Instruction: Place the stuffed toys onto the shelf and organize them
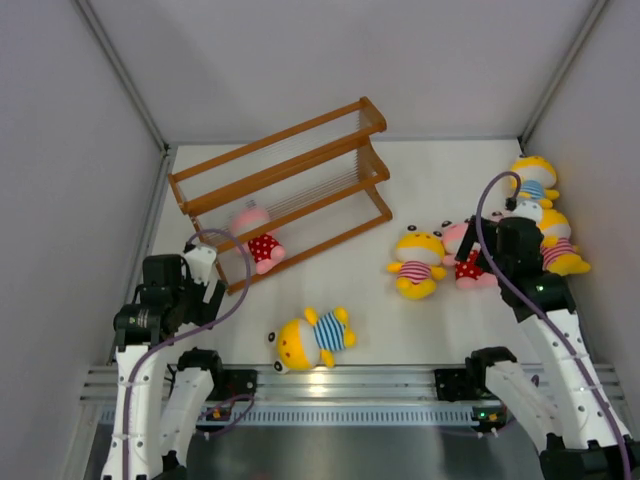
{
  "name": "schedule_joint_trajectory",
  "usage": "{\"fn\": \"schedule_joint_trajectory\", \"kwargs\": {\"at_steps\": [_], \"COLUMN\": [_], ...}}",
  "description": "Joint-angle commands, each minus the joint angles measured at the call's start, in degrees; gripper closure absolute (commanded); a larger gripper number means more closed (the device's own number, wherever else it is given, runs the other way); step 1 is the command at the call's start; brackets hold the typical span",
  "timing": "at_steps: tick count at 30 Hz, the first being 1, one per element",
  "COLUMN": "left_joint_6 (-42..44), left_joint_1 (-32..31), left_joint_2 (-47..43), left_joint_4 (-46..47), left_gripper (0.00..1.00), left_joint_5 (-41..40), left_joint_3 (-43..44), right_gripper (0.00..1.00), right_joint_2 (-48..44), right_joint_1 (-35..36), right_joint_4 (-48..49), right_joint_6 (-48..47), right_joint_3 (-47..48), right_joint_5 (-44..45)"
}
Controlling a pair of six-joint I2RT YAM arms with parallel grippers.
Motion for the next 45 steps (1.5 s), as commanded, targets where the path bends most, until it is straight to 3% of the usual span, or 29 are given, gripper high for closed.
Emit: {"fn": "schedule_joint_trajectory", "kwargs": {"at_steps": [1,2,5,8,9,15,18,24,29,32,33,35,36,37,38,42,45], "left_joint_6": [-1.0,-0.9,-0.3,0.2,0.4,0.5,0.0,0.3,0.5,0.7,0.7,1.0,1.2,1.2,1.3,1.5,1.5], "left_joint_1": [0.4,0.4,0.5,0.9,1.0,1.6,2.4,2.7,2.7,2.7,2.7,2.7,2.7,2.8,2.7,2.7,2.7], "left_joint_2": [0.0,0.1,0.5,1.0,1.1,1.8,2.1,2.0,2.0,2.0,2.0,2.0,2.0,2.0,2.0,2.2,2.3], "left_joint_4": [2.7,2.7,2.6,2.7,2.7,2.6,2.5,2.3,2.3,2.4,2.4,2.3,2.4,2.4,2.4,2.5,2.5], "left_gripper": [0.02,0.02,0.02,0.02,0.02,0.02,0.02,0.02,0.02,0.02,0.02,0.02,0.02,0.02,0.02,0.02,0.02], "left_joint_5": [0.5,0.8,1.7,2.3,2.4,6.3,7.8,6.6,7.1,6.7,6.5,5.8,5.7,5.8,5.8,6.7,6.9], "left_joint_3": [1.2,1.2,1.1,1.1,1.2,2.7,4.1,4.2,3.7,3.7,3.7,3.7,3.7,3.7,3.6,3.7,3.8], "right_gripper": [0.01,0.02,0.09,0.15,0.16,0.16,0.13,0.11,0.14,0.39,0.58,0.76,0.90,0.96,1.00,1.00,1.00], "right_joint_2": [-3.2,-4.6,-5.9,-4.7,-4.3,5.4,18.6,31.1,37.2,39.6,39.9,38.3,37.4,36.0,33.1,25.0,20.0], "right_joint_1": [-0.6,-0.5,-0.2,3.3,5.2,32.0,36.4,40.7,42.3,42.5,42.5,42.6,42.6,42.6,42.6,41.9,39.7], "right_joint_4": [7.6,9.9,18.1,26.0,26.9,26.1,32.5,39.0,51.2,52.0,51.6,49.6,48.2,46.7,45.0,31.9,27.2], "right_joint_6": [-5.5,-5.7,-2.7,0.8,-0.3,-7.3,-7.6,-7.8,-3.5,-2.6,-2.7,-3.3,-3.8,-5.3,-6.0,-8.8,-6.7], "right_joint_3": [-0.5,-2.1,-5.5,-9.4,-9.7,-8.1,-7.7,-7.1,-8.6,-8.7,-8.6,-8.8,-8.8,-8.7,-7.9,-3.5,3.0], "right_joint_5": [-18.1,-28.4,-43.2,-50.9,-50.6,-41.8,-45.9,-47.3,-50.1,-51.9,-53.0,-53.2,-52.5,-51.7,-50.8,-44.8,-42.0]}}
